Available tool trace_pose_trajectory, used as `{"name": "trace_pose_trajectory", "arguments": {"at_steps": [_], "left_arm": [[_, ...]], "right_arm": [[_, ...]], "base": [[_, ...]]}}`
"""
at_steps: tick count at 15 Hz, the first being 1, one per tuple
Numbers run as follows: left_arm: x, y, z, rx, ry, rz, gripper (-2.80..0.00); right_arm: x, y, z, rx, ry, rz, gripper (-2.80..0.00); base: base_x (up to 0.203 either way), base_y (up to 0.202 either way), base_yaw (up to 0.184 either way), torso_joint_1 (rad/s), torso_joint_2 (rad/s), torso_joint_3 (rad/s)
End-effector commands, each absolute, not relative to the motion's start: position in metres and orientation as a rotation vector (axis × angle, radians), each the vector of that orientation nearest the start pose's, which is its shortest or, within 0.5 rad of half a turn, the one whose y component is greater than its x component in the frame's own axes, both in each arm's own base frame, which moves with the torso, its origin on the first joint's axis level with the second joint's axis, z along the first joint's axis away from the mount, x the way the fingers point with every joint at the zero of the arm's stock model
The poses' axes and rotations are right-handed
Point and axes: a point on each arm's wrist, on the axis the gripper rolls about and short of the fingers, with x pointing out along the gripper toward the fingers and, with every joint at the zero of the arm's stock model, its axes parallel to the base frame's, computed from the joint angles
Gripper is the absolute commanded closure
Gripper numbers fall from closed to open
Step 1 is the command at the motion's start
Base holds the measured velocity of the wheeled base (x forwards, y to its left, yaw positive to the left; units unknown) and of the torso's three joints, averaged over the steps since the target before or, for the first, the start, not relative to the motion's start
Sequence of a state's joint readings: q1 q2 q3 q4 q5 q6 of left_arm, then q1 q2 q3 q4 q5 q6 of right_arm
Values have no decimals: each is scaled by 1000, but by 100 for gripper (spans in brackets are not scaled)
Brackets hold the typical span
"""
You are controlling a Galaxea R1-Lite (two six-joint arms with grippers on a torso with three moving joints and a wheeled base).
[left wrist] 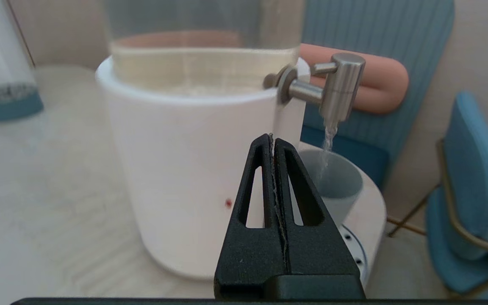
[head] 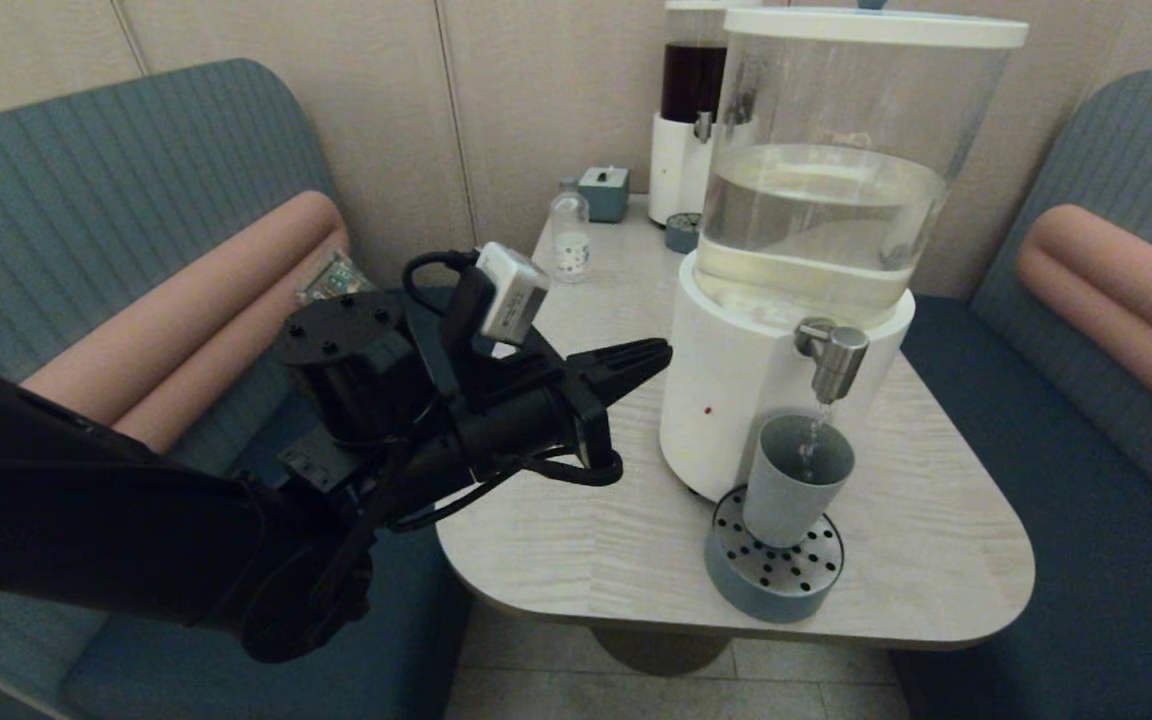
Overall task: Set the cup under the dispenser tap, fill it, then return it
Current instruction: Turn off the faucet
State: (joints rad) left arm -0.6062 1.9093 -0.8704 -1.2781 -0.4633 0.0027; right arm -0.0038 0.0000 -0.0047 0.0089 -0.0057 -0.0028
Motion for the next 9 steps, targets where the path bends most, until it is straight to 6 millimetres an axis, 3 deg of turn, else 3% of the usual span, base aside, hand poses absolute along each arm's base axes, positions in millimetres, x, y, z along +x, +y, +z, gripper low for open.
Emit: {"name": "trace_pose_trajectory", "arguments": {"at_steps": [1,7,9], "left_arm": [[280,-225,201,-17,-300,-1079,0],[253,-259,204,-47,-306,-1159,0],[256,-263,200,-46,-299,-1165,0]], "right_arm": [[-23,0,76,-3,6,-11,0],[-23,0,76,-3,6,-11,0],[-23,0,76,-3,6,-9,0]], "base": [[0,0,0,0,0,0],[0,0,0,0,0,0],[0,0,0,0,0,0]]}}
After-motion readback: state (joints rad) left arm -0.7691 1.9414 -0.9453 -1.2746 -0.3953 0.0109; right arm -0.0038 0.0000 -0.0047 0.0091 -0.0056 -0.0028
